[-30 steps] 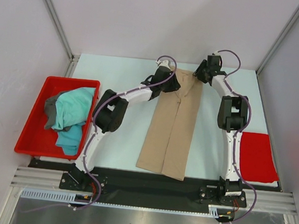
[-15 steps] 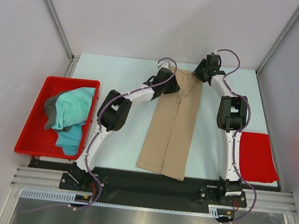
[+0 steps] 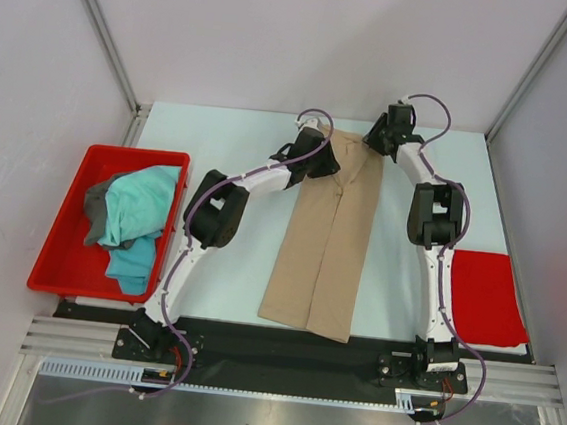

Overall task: Fold and stack the t-shirts
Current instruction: Fold the tshirt

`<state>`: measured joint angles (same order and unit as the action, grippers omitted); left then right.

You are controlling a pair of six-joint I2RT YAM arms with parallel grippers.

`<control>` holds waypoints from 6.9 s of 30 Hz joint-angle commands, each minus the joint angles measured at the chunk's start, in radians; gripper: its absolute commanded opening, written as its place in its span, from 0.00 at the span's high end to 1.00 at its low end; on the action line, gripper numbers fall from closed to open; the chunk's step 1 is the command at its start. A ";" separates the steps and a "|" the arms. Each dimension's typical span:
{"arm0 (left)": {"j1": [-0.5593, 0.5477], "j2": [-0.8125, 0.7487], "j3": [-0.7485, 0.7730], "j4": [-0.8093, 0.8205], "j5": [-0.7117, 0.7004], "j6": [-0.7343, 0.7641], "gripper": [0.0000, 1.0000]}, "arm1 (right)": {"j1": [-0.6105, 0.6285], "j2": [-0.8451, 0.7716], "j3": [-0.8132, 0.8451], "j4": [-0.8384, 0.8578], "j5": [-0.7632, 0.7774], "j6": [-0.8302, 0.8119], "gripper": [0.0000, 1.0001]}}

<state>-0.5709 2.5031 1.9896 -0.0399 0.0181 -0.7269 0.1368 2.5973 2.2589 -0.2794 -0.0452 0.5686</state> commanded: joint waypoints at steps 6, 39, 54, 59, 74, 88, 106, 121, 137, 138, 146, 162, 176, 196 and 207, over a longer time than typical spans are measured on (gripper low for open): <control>0.006 0.036 0.063 0.020 0.046 -0.023 0.62 | 0.001 0.030 0.088 0.016 0.027 -0.009 0.71; 0.020 -0.202 -0.155 -0.020 -0.073 0.038 1.00 | -0.049 -0.109 -0.105 0.092 -0.059 0.047 0.54; 0.028 -0.233 -0.307 0.035 0.000 -0.123 0.98 | -0.022 -0.060 0.016 0.123 -0.166 -0.027 0.50; 0.008 -0.263 -0.285 -0.025 -0.059 -0.097 0.96 | -0.002 -0.046 0.042 0.106 -0.194 -0.038 0.48; -0.030 -0.271 -0.222 0.079 0.016 0.032 0.91 | -0.043 -0.086 -0.122 0.042 -0.136 0.059 0.59; -0.092 -0.337 -0.233 -0.107 -0.279 0.090 1.00 | -0.068 -0.025 -0.065 -0.063 -0.176 0.083 0.81; -0.063 -0.266 -0.221 -0.174 -0.183 -0.037 0.88 | -0.069 0.004 -0.010 -0.095 -0.163 0.050 0.81; 0.078 -0.140 -0.016 0.034 0.108 0.162 0.72 | -0.069 0.014 -0.010 -0.109 -0.162 0.030 0.81; 0.112 0.114 0.210 0.009 0.181 0.004 0.72 | -0.062 0.004 -0.047 -0.090 -0.176 0.031 0.81; 0.114 0.120 0.210 0.006 0.174 -0.005 0.73 | -0.062 0.003 -0.047 -0.090 -0.176 0.030 0.81; 0.112 0.131 0.224 -0.047 0.105 -0.043 0.70 | -0.063 0.009 -0.048 -0.078 -0.185 0.034 0.81; 0.123 0.229 0.296 -0.019 0.201 -0.196 0.60 | -0.072 0.014 -0.045 -0.070 -0.196 0.031 0.81; 0.114 0.039 0.154 0.070 0.073 -0.085 1.00 | -0.078 0.024 -0.035 -0.067 -0.203 0.030 0.81; 0.098 -0.032 0.117 -0.066 -0.076 -0.008 0.98 | -0.078 0.040 -0.009 -0.092 -0.199 0.022 0.81; 0.098 -0.046 0.176 -0.156 -0.119 0.063 0.69 | -0.075 0.038 0.004 -0.107 -0.194 0.010 0.80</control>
<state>-0.4690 2.5469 2.0983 -0.1516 -0.0746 -0.7155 0.0616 2.5977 2.2223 -0.3462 -0.2527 0.6128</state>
